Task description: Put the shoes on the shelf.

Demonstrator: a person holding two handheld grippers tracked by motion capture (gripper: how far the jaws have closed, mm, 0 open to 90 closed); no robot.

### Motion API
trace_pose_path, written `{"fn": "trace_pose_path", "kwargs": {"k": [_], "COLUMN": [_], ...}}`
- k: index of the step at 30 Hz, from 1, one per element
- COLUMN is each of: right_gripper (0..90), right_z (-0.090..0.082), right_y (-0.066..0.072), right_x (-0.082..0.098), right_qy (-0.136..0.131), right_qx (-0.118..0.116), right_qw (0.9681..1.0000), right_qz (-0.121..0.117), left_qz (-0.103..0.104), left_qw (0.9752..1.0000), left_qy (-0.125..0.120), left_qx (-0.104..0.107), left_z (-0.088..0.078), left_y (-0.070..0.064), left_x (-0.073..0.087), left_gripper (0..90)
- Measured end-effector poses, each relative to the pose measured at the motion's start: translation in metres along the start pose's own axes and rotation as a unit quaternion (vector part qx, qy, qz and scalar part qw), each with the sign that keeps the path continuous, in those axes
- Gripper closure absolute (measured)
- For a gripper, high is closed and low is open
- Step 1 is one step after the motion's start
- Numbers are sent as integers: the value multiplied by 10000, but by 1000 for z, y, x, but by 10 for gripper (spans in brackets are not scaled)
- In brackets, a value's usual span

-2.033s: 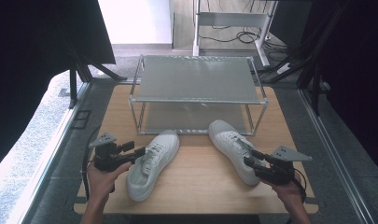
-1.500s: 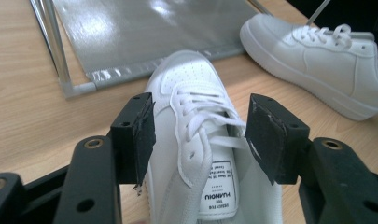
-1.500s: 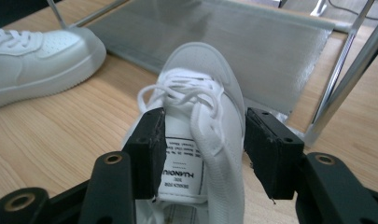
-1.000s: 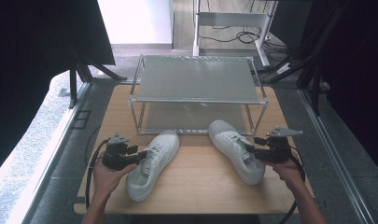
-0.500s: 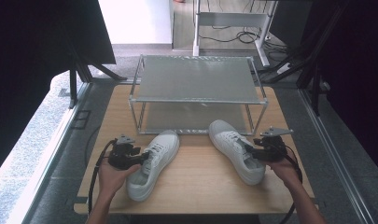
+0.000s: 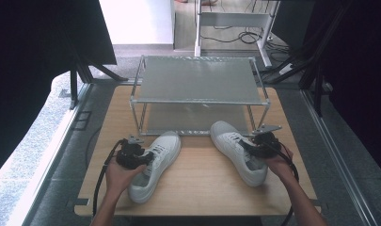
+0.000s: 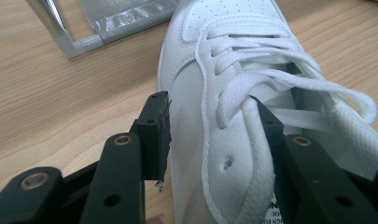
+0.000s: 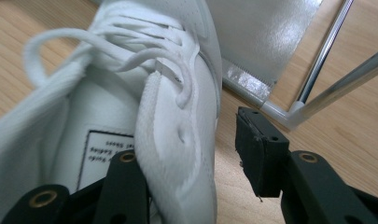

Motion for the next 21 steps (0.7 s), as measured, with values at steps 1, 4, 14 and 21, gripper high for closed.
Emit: {"fn": "trace_pose_path", "kwargs": {"k": [1, 4, 14, 21], "right_gripper": [580, 604, 782, 850], "right_z": [0, 6, 22, 24], "right_y": [0, -2, -3, -7], "right_x": [0, -2, -3, -2], "right_qy": [0, 148, 641, 628], "right_qx": [0, 30, 49, 22], "right_qw": [10000, 9999, 9979, 9978], "right_qz": [0, -50, 36, 223], "left_qz": [0, 30, -72, -230], "left_qw": [10000, 9999, 9995, 9996], "left_qy": [0, 49, 100, -19], "left_qx": [0, -100, -279, -137], "left_z": [0, 3, 11, 9], "left_y": [0, -1, 0, 5], "left_x": [0, -1, -1, 1], "left_gripper": [581, 601, 798, 826]}}
Point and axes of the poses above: each handheld gripper's, and its own axes: z roughly forward along the jaws, x roughly out of its underside, y roughly to its left, the point moved 4 cm from there along z, roughly forward along the jaws, and after that the axes turned 5 degrees about y, right-handed, at the moved point
